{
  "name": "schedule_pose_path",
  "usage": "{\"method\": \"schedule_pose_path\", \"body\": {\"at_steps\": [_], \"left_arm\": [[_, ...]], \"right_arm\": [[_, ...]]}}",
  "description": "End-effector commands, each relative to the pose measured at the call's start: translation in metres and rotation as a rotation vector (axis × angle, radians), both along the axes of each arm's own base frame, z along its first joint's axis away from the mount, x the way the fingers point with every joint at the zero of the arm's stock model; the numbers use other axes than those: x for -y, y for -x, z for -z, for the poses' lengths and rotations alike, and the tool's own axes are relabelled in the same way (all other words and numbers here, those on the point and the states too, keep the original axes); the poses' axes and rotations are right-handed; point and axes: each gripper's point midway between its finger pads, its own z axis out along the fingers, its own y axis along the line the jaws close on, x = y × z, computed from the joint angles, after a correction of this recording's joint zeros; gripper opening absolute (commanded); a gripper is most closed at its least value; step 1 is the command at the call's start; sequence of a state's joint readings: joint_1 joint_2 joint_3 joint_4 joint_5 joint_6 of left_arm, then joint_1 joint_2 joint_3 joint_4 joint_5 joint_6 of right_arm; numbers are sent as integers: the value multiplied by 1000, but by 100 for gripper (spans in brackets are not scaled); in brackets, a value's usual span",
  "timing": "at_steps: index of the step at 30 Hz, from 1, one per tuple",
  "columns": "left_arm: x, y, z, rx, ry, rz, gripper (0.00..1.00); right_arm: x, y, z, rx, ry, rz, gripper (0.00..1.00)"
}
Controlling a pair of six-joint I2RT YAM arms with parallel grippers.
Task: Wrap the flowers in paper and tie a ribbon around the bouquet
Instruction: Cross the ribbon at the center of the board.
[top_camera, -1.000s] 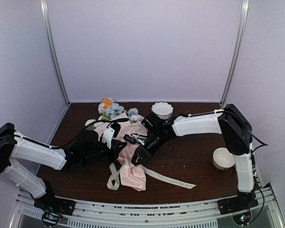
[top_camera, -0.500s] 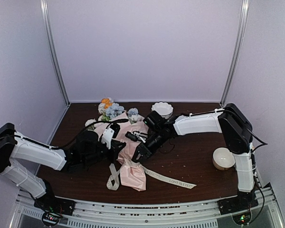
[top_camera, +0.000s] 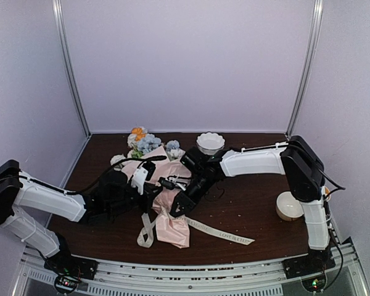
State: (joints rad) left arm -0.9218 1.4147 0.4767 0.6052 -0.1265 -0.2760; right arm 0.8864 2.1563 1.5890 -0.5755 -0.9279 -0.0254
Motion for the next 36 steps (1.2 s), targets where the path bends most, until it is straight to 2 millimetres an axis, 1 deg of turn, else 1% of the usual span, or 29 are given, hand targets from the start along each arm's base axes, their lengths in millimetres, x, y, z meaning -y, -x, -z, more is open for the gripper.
{"method": "schedule_pose_path", "body": {"at_steps": [1,2,4,5,6,7,8,11,13,16,18,27,30,33,36], "left_arm": [[-2,-4,-10,26,31,-17,0],[-2,-4,-10,26,30,-17,0],[-3,-4,-10,27,30,-19,0],[-3,-4,-10,26,29,-18,0],[-3,-4,-10,26,29,-18,0],[-2,-4,-10,26,29,-17,0],[-2,-4,-10,25,28,-17,0],[-2,-4,-10,24,28,-16,0],[-2,-4,-10,24,29,-16,0],[-3,-4,-9,23,27,-16,0],[-3,-3,-9,23,26,-16,0],[-8,-3,-8,24,24,-28,0],[-9,-3,-8,23,24,-30,0],[-9,-2,-7,20,21,-31,0],[-10,-2,-6,17,17,-35,0]], "right_arm": [[-4,6,-3,-23,-33,-32,37],[-6,6,-5,-17,-40,-28,39],[-8,3,-6,-7,-46,-15,40],[-9,1,-6,-8,-49,-8,37],[-11,1,-6,-13,-52,-2,29],[-13,1,-4,-18,-54,3,25],[-15,1,-1,-21,-51,3,23],[-14,3,7,-25,-34,6,22],[-12,3,8,-20,-28,11,17],[-10,2,-1,3,-36,10,6],[-9,-1,-11,21,-53,18,0],[-5,-29,-55,93,-136,134,0],[-3,-32,-58,105,-138,151,0],[-1,-36,-54,109,-124,167,0],[-2,-34,-53,81,-132,158,0]]}}
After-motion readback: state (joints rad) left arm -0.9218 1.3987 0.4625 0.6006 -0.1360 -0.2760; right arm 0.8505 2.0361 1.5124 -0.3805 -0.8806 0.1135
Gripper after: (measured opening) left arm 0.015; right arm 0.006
